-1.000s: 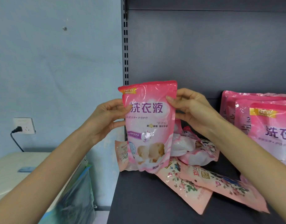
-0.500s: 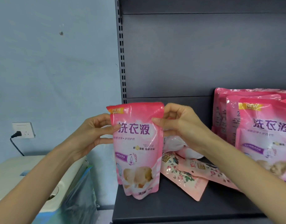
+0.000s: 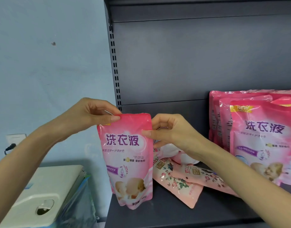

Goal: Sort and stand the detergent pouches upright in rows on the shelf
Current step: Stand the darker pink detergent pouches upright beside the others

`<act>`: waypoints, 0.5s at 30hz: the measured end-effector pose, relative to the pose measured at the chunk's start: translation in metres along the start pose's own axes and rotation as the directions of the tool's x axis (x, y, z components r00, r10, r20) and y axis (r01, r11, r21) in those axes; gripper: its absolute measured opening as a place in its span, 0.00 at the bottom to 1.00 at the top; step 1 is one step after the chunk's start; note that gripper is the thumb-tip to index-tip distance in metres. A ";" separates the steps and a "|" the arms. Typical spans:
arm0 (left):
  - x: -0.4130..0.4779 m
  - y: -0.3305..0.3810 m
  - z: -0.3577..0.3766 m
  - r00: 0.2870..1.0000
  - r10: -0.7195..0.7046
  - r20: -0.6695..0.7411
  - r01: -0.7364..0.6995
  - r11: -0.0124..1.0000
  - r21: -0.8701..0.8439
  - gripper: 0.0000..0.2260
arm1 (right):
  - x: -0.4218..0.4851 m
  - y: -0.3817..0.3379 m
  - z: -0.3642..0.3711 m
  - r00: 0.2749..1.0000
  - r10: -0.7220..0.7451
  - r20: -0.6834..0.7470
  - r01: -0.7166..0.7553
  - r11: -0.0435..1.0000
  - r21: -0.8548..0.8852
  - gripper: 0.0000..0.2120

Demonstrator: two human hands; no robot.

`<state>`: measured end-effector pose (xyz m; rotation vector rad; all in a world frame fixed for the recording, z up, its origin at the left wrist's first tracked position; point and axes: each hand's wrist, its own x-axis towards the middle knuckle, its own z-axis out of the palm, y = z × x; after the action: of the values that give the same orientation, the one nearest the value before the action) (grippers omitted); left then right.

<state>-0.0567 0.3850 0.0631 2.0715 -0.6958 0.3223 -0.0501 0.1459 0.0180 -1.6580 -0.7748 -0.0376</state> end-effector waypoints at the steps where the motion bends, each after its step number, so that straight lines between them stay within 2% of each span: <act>1: 0.004 0.003 0.000 1.000 0.001 0.016 -0.002 0.999 0.035 0.27 | 0.000 -0.001 -0.004 1.000 -0.015 0.023 0.015 1.000 -0.009 0.03; 5: 0.014 0.010 -0.003 0.998 -0.017 0.061 0.012 0.996 0.087 0.23 | 0.006 -0.007 -0.026 0.998 -0.046 0.046 0.048 0.998 -0.032 0.02; 8: 0.016 0.009 -0.003 0.997 -0.033 0.068 0.028 0.997 0.075 0.06 | 0.019 0.001 -0.049 0.998 -0.049 -0.049 0.046 0.997 -0.062 0.06; 9: 0.016 0.009 -0.003 0.997 -0.032 0.066 0.027 0.997 0.067 0.06 | 0.025 0.007 -0.057 0.995 -0.046 -0.091 0.038 0.996 -0.079 0.07; 12: 0.019 0.003 -0.004 0.997 -0.017 0.073 0.011 0.996 0.083 0.23 | 0.042 0.030 -0.080 0.977 -0.015 -0.211 -0.010 0.993 -0.119 0.08; 15: 0.025 -0.001 -0.010 0.994 -0.023 0.108 0.014 0.996 0.084 0.25 | 0.055 0.054 -0.094 0.958 0.030 -0.284 -0.067 0.991 -0.118 0.06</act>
<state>-0.0357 0.3844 0.0798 2.1863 -0.7387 0.2318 0.0559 0.0861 0.0187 -1.7441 -0.5231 -0.2880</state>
